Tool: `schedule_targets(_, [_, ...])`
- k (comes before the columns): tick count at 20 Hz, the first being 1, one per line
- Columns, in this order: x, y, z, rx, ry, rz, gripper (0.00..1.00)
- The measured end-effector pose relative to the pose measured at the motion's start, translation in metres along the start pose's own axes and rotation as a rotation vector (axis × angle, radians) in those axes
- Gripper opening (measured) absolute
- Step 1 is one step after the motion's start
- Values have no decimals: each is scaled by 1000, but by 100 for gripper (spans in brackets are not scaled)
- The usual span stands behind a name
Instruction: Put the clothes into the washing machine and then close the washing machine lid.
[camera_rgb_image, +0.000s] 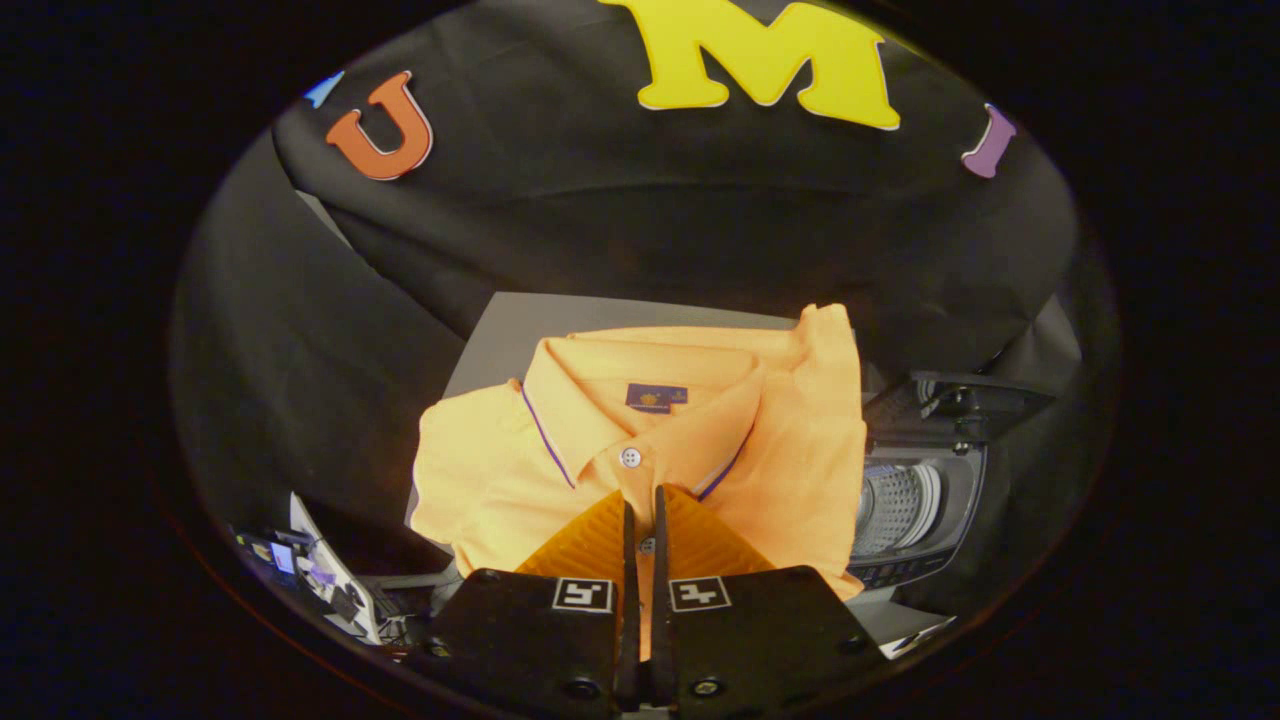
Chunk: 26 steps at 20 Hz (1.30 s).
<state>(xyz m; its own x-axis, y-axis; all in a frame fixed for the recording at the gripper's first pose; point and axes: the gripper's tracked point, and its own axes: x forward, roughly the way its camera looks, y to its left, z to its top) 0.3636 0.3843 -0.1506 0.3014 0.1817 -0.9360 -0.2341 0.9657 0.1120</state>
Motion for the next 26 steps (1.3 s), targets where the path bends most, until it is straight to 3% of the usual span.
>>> schedule_targets(11, [-47,-67,-11,103,-95,-84,8])
schedule_targets(20, [-86,-166,-36,308,-161,-166,8])
schedule_targets(26, [-116,-231,-50,374,-223,-224,8])
